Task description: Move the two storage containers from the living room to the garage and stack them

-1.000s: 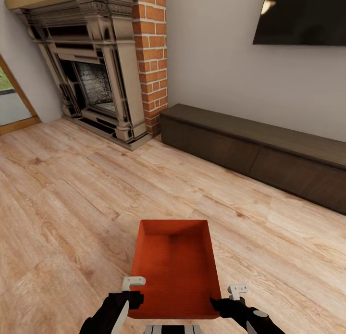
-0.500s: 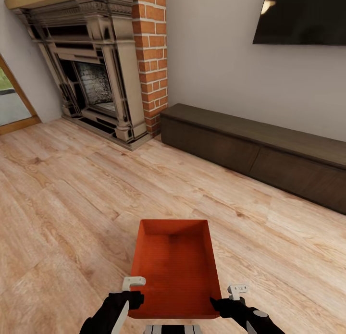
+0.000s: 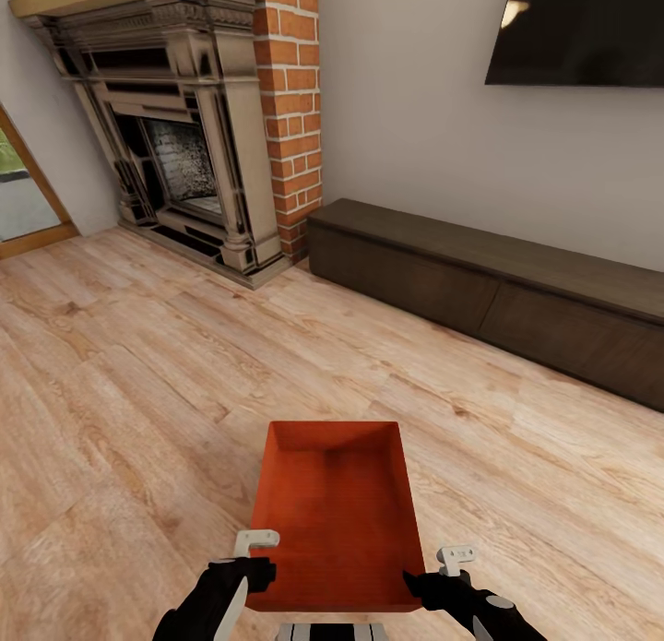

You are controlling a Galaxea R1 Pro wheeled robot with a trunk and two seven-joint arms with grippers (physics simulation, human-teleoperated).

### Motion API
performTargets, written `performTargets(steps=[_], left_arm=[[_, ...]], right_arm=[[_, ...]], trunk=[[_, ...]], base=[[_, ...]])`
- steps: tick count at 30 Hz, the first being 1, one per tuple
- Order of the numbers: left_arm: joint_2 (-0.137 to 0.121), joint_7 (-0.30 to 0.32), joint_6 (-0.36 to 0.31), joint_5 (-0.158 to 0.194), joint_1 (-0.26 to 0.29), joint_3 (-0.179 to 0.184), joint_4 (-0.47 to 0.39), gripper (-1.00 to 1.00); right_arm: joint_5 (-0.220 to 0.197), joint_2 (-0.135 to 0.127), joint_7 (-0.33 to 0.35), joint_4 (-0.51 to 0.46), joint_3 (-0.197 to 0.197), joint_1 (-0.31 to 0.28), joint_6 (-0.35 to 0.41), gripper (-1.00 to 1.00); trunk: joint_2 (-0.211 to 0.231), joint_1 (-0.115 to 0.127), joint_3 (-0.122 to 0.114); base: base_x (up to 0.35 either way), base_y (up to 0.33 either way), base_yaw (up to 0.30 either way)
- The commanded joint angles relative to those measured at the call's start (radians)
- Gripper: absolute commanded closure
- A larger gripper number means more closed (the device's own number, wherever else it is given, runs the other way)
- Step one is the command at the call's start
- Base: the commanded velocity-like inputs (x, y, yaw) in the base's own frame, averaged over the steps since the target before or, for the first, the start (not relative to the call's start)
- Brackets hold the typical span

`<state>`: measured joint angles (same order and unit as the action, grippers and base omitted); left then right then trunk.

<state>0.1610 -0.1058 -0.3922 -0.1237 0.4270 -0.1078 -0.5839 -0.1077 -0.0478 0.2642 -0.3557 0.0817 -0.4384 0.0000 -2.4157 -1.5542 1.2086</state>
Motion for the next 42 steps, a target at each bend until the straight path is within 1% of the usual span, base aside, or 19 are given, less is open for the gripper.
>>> performTargets(steps=[1,11,12,42], left_arm=[[0.001,0.003,-0.004,-0.01,0.0,-0.006,-0.001,-1.0],[0.002,0.005,0.017,-0.012,0.0,-0.007,-0.001,-1.0],[0.002,0.005,0.017,-0.012,0.0,-0.007,-0.001,1.0],[0.0,0.014,0.018,-0.01,0.0,-0.008,-0.001,1.0]], right_arm=[[-0.01,-0.001,0.0,0.0,0.008,0.0,0.0,-1.0],[-0.01,-0.001,0.001,0.0,0.009,0.0,-0.003,-1.0],[-0.01,-0.001,0.001,0.0,0.009,0.0,-0.003,1.0],[-0.01,-0.001,0.001,0.0,0.009,0.0,-0.012,1.0]], trunk=[[0.0,0.0,0.001],[0.0,0.0,0.001],[0.0,0.0,0.001],[0.0,0.0,0.001]], base=[[0.0,0.0,0.0],[0.0,0.0,0.0],[0.0,0.0,0.0],[0.0,0.0,0.0]])
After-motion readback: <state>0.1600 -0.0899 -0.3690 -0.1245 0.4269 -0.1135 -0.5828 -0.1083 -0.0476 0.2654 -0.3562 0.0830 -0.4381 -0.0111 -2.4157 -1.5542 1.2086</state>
